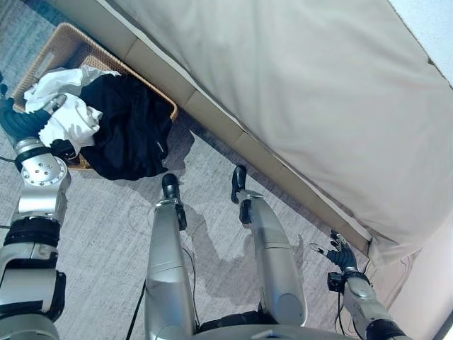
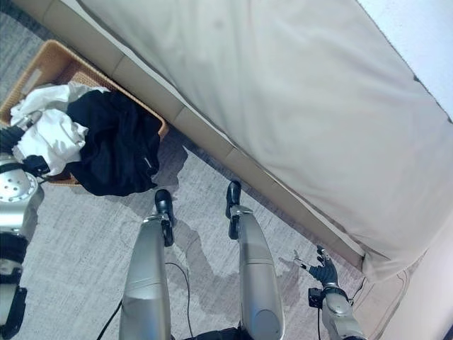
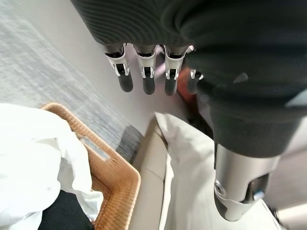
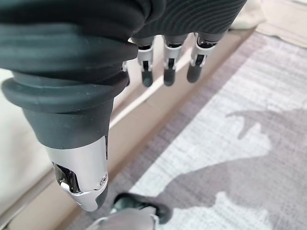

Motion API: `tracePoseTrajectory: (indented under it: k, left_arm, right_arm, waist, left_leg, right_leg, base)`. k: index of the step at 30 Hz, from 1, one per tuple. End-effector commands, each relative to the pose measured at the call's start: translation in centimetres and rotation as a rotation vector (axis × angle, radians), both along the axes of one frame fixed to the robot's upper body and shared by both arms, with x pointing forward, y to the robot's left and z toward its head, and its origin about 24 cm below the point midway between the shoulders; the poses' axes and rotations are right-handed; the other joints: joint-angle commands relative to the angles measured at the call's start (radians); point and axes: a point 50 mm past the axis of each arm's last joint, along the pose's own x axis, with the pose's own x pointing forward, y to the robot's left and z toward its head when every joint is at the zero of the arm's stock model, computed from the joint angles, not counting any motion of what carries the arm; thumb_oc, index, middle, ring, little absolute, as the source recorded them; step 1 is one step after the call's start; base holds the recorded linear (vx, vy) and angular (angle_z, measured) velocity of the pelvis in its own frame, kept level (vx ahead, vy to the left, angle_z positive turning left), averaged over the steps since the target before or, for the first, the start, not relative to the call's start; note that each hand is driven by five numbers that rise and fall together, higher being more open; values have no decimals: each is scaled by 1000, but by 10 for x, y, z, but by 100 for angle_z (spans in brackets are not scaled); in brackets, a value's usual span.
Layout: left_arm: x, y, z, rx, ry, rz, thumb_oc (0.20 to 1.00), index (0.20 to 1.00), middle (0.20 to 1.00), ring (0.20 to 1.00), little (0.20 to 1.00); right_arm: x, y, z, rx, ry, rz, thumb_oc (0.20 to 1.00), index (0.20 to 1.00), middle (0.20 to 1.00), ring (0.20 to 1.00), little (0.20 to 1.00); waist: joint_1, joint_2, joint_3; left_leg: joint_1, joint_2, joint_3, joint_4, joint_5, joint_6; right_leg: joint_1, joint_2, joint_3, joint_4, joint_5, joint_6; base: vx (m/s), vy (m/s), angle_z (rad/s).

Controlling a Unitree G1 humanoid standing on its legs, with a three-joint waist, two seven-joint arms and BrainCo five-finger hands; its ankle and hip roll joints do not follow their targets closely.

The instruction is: Pick up clothes into the bucket

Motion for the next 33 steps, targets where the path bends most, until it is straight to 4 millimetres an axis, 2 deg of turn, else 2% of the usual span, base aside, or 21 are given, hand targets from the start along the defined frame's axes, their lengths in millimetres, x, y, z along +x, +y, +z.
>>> tracePoseTrajectory:
  k: [1,3,4,5,6,7,8,9,10,11,13,17,21,24,28,29,30,33]
  left_arm:
    - [2,-16,-12,-77,-57,-103,1000,1000,1000,1000,1000]
    - [-1,-21,-39,-176,-15,-137,1000,1000,1000,1000,1000]
    - [-1,-21,-40,-177,-14,-137,1000,1000,1000,1000,1000]
    - [-7,-27,-70,-260,53,-167,1000,1000,1000,1000,1000]
    - [-10,-31,-86,-317,83,-190,1000,1000,1000,1000,1000]
    - [-11,-31,-88,-318,89,-189,1000,1000,1000,1000,1000]
    - [-20,-36,-116,-394,159,-209,1000,1000,1000,1000,1000]
    - [-25,-42,-130,-424,200,-224,1000,1000,1000,1000,1000]
    - [-25,-42,-131,-425,201,-224,1000,1000,1000,1000,1000]
    - [-36,-49,-158,-471,300,-242,1000,1000,1000,1000,1000]
    - [-51,-61,-190,-520,423,-256,1000,1000,1000,1000,1000]
    - [-82,-75,-240,-574,669,-250,1000,1000,1000,1000,1000]
    - [-112,-89,-274,-598,867,-251,1000,1000,1000,1000,1000]
    - [-128,-104,-292,-562,1006,-280,1000,1000,1000,1000,1000]
    - [-149,-123,-309,-561,1143,-335,1000,1000,1000,1000,1000]
    - [-149,-123,-309,-561,1143,-335,1000,1000,1000,1000,1000]
    - [-162,-130,-319,-578,1219,-356,1000,1000,1000,1000,1000]
    - [-180,-142,-330,-604,1300,-370,1000,1000,1000,1000,1000]
  right_arm:
    - [-17,-27,0,-76,42,-35,1000,1000,1000,1000,1000]
    - [-15,-25,0,-67,41,-40,1000,1000,1000,1000,1000]
    - [-15,-25,0,-68,43,-39,1000,1000,1000,1000,1000]
    - [-11,-25,0,-71,37,-46,1000,1000,1000,1000,1000]
    - [-8,-25,1,-66,29,-50,1000,1000,1000,1000,1000]
    - [-10,-25,1,-67,35,-49,1000,1000,1000,1000,1000]
    - [-6,-25,2,-71,29,-45,1000,1000,1000,1000,1000]
    - [-5,-24,2,-71,30,-38,1000,1000,1000,1000,1000]
    - [-5,-24,2,-71,32,-38,1000,1000,1000,1000,1000]
    - [-6,-24,1,-78,45,-19,1000,1000,1000,1000,1000]
    - [-9,-23,-2,-81,66,-2,1000,1000,1000,1000,1000]
    - [-20,-19,-12,-92,147,38,1000,1000,1000,1000,1000]
    - [-30,-16,-21,-99,216,73,1000,1000,1000,1000,1000]
    - [-35,-12,-27,-103,263,105,1000,1000,1000,1000,1000]
    - [-49,-10,-38,-60,348,97,1000,1000,1000,1000,1000]
    - [-49,-10,-38,-60,348,97,1000,1000,1000,1000,1000]
    - [-55,-6,-43,-35,385,99,1000,1000,1000,1000,1000]
    - [-61,4,-50,0,426,120,1000,1000,1000,1000,1000]
  waist:
    - [49,35,-4]
    - [59,49,-4]
    - [59,50,-4]
    - [68,62,-4]
    - [69,66,-4]
    - [71,68,-4]
    - [73,79,-4]
    - [77,87,-4]
    - [77,87,-4]
    - [77,101,-29]
    - [78,117,-67]
    - [78,143,-154]
    - [76,169,-226]
    - [72,181,-269]
    - [79,171,-309]
    - [79,171,-309]
    - [83,165,-323]
    - [92,157,-342]
  left_leg:
    - [115,-26,20,-74,7,-3]
    - [178,-31,23,-117,27,-9]
    - [182,-31,23,-120,28,-9]
    - [257,-36,20,-165,45,-14]
    - [287,-40,28,-204,91,-12]
    - [307,-37,20,-197,58,-18]
    - [381,-38,27,-262,111,-22]
    - [428,-38,26,-288,121,-26]
    - [431,-38,25,-291,122,-26]
    - [509,-30,24,-355,145,-38]
    - [582,-21,27,-419,172,-51]
    - [697,-10,26,-533,217,-65]
    - [787,13,38,-621,256,-77]
    - [836,29,53,-664,284,-95]
    - [873,32,57,-643,271,-96]
    - [873,32,57,-643,271,-96]
    - [887,30,60,-628,261,-94]
    - [913,28,64,-621,251,-89]
  right_leg:
    - [123,-23,-28,-94,22,31]
    - [178,-19,-30,-112,23,27]
    - [181,-19,-30,-114,24,27]
    - [249,-15,-32,-135,21,22]
    - [277,-18,-40,-167,51,12]
    - [294,-13,-34,-157,22,20]
    - [363,-13,-46,-198,49,8]
    - [408,-9,-50,-214,50,7]
    - [411,-10,-50,-216,50,7]
    - [482,-1,-59,-249,51,6]
    - [553,12,-70,-289,50,6]
    - [653,40,-86,-358,47,1]
    - [743,61,-99,-421,45,-2]
    - [802,74,-112,-450,36,-7]
    - [865,83,-119,-480,31,-16]
    - [865,83,-119,-480,31,-16]
    - [894,85,-120,-502,33,-18]
    - [936,87,-121,-532,36,-19]
  base:
    - [-36,-99,3]
    - [-17,-77,6]
    - [9,-103,7]
    - [-64,-104,2]
    - [20,-109,1]
    - [-57,-107,6]
    - [44,-112,7]
    - [-38,-107,5]
    - [83,-121,5]
    - [102,-120,9]
    - [122,-135,12]
    - [90,-97,7]
    - [40,-64,0]
    - [-6,-58,4]
    - [4,-56,8]
    - [22,-50,7]
    - [21,-55,3]
    - [30,-42,-1]
